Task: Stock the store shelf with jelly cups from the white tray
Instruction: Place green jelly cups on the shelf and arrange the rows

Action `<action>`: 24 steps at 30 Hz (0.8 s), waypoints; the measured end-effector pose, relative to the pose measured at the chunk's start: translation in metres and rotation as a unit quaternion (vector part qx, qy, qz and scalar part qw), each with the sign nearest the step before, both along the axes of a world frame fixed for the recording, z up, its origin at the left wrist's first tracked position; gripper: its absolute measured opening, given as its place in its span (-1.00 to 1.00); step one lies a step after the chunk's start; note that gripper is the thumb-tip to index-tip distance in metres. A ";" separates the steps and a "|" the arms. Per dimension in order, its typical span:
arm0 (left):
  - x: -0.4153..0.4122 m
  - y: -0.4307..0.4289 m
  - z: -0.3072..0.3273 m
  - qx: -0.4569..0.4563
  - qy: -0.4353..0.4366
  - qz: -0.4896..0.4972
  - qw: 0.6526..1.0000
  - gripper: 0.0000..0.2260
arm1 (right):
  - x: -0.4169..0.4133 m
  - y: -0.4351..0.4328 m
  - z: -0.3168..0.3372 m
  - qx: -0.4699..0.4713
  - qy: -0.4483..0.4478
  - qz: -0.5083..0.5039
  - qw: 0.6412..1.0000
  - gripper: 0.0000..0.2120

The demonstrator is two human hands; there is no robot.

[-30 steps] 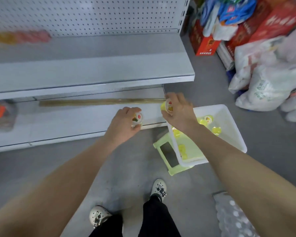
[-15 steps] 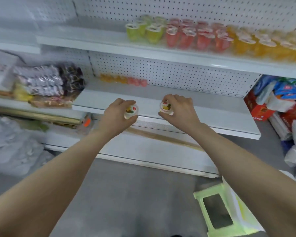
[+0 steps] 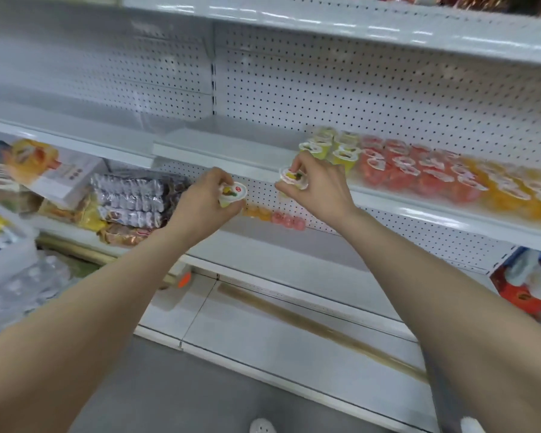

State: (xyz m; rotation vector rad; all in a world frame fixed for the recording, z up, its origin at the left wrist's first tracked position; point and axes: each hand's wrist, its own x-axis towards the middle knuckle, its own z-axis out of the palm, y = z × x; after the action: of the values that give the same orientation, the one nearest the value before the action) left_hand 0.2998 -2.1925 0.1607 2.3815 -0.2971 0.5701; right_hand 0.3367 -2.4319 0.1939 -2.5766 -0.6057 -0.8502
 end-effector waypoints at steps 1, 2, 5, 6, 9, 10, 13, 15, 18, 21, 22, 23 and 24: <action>0.011 0.000 0.005 -0.003 -0.005 -0.001 1.000 -0.64 | 0.012 0.002 0.007 0.007 -0.001 -0.003 1.000 -0.60; 0.022 -0.001 0.009 -0.007 -0.011 -0.002 1.000 -0.65 | 0.025 0.004 0.013 0.013 0.001 -0.005 1.000 -0.61; 0.061 -0.007 0.022 -0.016 -0.026 0.001 1.000 -0.65 | 0.066 0.007 0.031 0.020 0.010 -0.003 1.000 -0.61; 0.076 -0.010 0.025 -0.022 -0.031 0.004 0.999 -0.65 | 0.081 0.007 0.036 0.022 0.012 0.000 1.000 -0.62; 0.118 -0.019 0.036 -0.045 -0.031 0.006 0.998 -0.64 | 0.126 0.004 0.052 0.042 0.033 -0.002 0.999 -0.64; 0.132 -0.022 0.038 -0.048 -0.027 0.006 0.998 -0.64 | 0.142 0.002 0.057 0.052 0.043 -0.003 0.998 -0.65; 0.174 -0.029 0.044 -0.047 -0.013 0.010 0.999 -0.63 | 0.188 -0.004 0.072 0.051 0.078 -0.022 0.995 -0.68; 0.201 -0.033 0.047 -0.047 -0.004 0.008 0.999 -0.63 | 0.216 -0.010 0.082 0.049 0.118 -0.042 0.991 -0.74; 0.236 -0.038 0.050 -0.055 0.007 0.005 0.998 -0.64 | 0.255 -0.025 0.090 0.060 0.169 -0.047 0.983 -0.77; 0.266 -0.043 0.050 -0.055 0.010 -0.003 0.998 -0.63 | 0.290 -0.038 0.088 0.032 0.194 -0.052 0.979 -0.73; 0.274 -0.045 0.048 -0.047 0.010 -0.002 0.999 -0.63 | 0.299 -0.040 0.085 0.022 0.204 -0.058 0.977 -0.72; 0.281 -0.046 0.047 -0.040 0.011 -0.001 0.999 -0.63 | 0.308 -0.041 0.081 0.012 0.212 -0.065 0.975 -0.71; 0.288 -0.048 0.046 -0.034 0.013 0.000 0.999 -0.63 | 0.315 -0.041 0.076 0.002 0.219 -0.072 0.973 -0.71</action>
State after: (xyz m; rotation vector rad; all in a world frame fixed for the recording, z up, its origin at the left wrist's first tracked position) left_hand 0.5873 -2.2407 0.2066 2.3217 -0.2636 0.5410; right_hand 0.6520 -2.4730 0.2699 -2.7039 -0.2872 -0.2962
